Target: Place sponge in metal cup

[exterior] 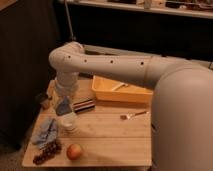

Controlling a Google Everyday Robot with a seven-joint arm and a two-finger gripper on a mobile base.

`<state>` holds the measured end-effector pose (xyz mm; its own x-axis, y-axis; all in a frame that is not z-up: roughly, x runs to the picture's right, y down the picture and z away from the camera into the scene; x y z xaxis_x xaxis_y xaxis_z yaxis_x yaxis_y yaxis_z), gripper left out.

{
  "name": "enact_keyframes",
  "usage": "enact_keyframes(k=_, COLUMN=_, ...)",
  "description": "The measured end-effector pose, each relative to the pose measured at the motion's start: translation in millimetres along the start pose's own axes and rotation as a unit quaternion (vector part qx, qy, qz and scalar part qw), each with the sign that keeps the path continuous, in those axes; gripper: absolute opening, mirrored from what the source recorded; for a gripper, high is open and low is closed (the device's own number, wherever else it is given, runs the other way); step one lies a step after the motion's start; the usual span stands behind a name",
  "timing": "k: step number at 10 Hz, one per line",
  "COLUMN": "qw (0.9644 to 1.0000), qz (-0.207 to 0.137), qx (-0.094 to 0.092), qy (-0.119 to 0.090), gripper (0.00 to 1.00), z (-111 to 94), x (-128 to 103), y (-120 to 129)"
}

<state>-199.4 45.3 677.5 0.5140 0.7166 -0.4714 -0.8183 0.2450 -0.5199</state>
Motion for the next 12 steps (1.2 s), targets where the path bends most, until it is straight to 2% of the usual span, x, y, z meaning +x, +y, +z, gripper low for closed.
enact_keyframes(k=3, qw=0.9998, qz=-0.010, qx=-0.016, qy=-0.001, gripper=0.00, z=4.6, x=-51.6, y=2.8)
enact_keyframes(k=8, qw=0.9991, qz=-0.024, qx=-0.034, qy=0.002, gripper=0.00, z=16.1, x=-84.4, y=18.6)
enact_keyframes(k=9, qw=0.9989, qz=-0.027, qx=-0.037, qy=0.003, gripper=0.00, z=19.7, x=-91.9, y=28.5)
enact_keyframes(k=12, qw=0.9989, qz=-0.012, qx=-0.043, qy=0.010, gripper=0.00, z=30.3, x=-101.5, y=36.0)
